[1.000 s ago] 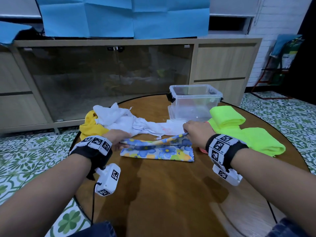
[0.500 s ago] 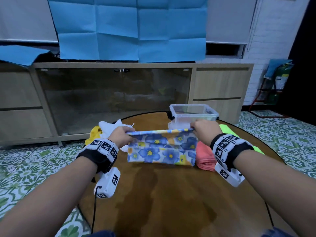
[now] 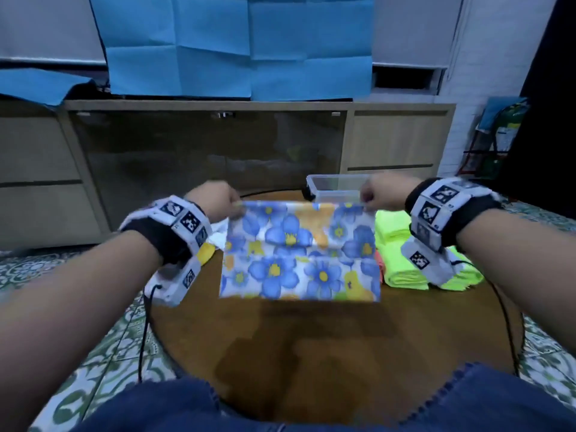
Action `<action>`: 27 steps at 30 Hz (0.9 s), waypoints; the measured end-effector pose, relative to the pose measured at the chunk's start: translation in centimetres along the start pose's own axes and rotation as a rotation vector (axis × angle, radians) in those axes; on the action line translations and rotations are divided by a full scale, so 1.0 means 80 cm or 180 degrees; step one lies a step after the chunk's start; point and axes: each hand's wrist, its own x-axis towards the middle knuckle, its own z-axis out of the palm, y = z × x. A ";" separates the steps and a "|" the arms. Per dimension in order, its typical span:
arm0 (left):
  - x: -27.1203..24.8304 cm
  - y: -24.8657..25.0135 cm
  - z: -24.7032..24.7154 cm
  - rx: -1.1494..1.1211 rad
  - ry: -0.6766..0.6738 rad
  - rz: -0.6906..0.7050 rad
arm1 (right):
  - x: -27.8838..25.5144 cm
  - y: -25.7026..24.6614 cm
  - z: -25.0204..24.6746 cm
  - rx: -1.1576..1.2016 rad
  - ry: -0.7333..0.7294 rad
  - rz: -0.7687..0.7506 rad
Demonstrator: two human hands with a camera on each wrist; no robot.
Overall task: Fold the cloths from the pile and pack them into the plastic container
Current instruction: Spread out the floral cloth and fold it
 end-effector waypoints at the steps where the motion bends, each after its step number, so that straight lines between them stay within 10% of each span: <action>1: 0.007 -0.002 0.015 0.0223 -0.0329 0.0009 | 0.011 -0.003 0.012 0.0025 -0.0270 -0.0043; 7: 0.060 -0.032 0.150 0.1169 -0.1179 -0.0284 | 0.077 -0.042 0.137 -0.0398 -0.0684 -0.0102; 15: 0.091 -0.044 0.211 0.1035 -0.0618 -0.0087 | 0.133 -0.050 0.196 -0.0264 -0.0155 -0.0348; 19: 0.081 -0.016 0.219 0.0229 -0.1545 0.0686 | 0.121 -0.051 0.197 0.0377 -0.0822 -0.0793; 27: 0.061 0.013 0.216 0.0416 -0.1896 0.0920 | 0.087 -0.060 0.194 0.0854 -0.1848 -0.0596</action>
